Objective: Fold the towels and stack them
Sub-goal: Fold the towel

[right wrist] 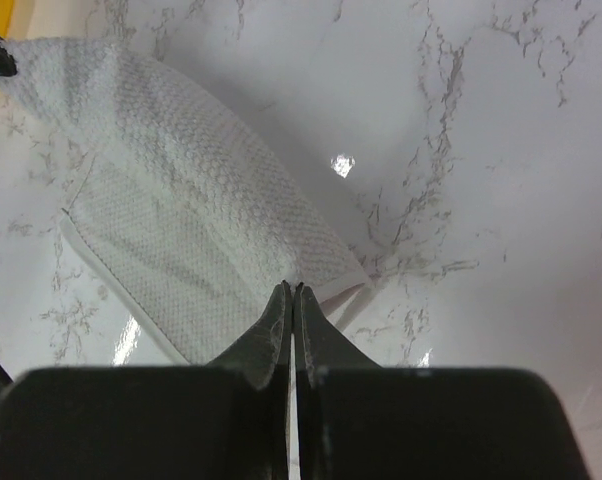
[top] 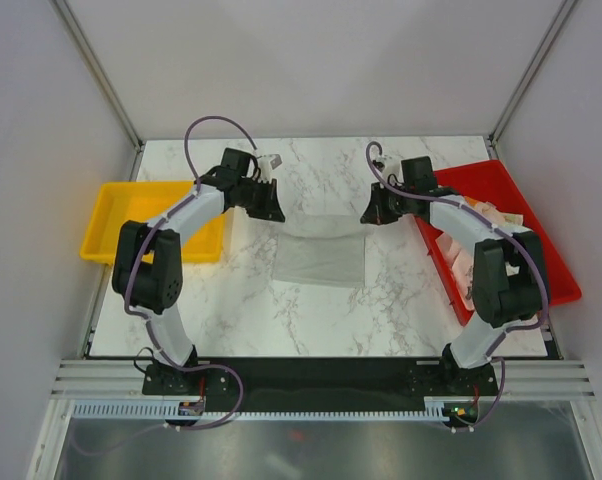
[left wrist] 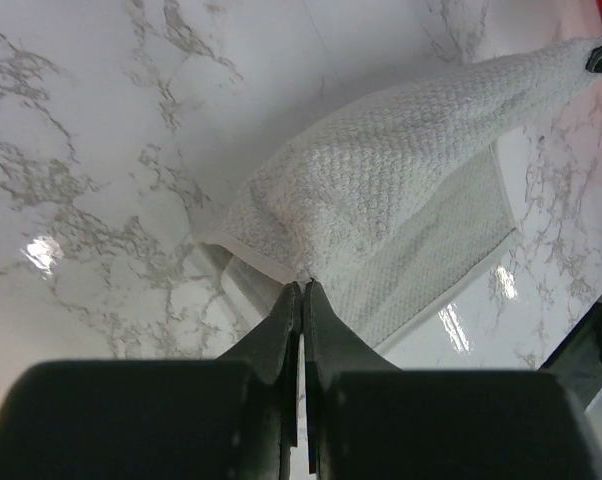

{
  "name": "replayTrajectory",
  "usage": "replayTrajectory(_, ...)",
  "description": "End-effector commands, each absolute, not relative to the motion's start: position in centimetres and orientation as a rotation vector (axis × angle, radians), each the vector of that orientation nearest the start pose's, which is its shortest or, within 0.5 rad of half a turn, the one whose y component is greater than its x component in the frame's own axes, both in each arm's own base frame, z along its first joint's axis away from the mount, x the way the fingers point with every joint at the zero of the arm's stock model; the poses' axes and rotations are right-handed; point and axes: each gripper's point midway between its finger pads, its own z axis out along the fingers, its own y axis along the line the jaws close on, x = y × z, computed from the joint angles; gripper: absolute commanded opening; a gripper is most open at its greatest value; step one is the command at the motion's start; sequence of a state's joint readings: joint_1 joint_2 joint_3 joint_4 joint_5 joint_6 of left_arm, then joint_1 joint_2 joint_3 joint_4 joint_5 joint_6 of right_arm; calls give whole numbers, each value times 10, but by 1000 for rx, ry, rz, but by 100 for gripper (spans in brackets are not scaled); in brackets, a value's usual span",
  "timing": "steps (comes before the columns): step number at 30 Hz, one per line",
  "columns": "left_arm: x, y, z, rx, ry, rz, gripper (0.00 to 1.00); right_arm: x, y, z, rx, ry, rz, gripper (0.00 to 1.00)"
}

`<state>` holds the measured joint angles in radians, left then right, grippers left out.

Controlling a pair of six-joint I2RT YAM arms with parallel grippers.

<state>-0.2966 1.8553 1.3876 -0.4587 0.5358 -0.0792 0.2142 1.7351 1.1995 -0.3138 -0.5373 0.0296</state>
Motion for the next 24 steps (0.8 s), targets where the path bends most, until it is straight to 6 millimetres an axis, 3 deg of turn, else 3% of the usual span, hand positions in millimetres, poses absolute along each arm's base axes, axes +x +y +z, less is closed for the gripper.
replayTrajectory(1,387,-218,124,452,2396,-809,2,385,176,119,-415,2312,731,0)
replayTrajectory(8,360,-210,110,397,2452,-760,2,356,173,109,-330,2365,729,0)
replayTrajectory(15,342,-215,107,392,2469,-764,2,332,177,122,-309,2316,747,0)
replayTrajectory(24,320,-210,91,359,2525,-725,2,290,191,101,-301,2357,782,0)
